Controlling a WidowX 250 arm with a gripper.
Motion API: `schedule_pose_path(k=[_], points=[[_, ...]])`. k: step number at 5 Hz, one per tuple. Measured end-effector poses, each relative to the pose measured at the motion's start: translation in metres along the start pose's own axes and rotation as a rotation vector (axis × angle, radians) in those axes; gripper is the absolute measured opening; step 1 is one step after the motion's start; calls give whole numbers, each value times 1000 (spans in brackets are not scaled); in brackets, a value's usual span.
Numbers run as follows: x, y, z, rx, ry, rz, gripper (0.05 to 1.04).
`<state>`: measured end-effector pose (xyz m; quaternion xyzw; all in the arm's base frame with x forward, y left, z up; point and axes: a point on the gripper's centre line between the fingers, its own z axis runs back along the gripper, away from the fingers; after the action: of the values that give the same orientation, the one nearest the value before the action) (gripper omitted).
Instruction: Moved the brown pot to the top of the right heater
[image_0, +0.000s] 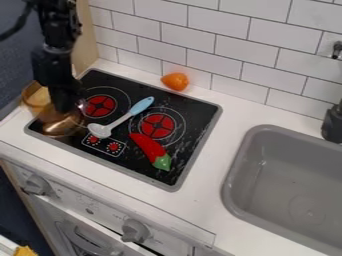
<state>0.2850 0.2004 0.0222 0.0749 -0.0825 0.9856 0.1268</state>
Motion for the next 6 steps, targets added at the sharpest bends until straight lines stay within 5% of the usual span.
schedule_pose_path(k=[2, 4, 6], points=[[-7, 8, 41, -77, 77, -206, 78], [-54, 81, 68, -93, 146, -634, 78], [-100, 133, 60, -121, 124, -889, 78]])
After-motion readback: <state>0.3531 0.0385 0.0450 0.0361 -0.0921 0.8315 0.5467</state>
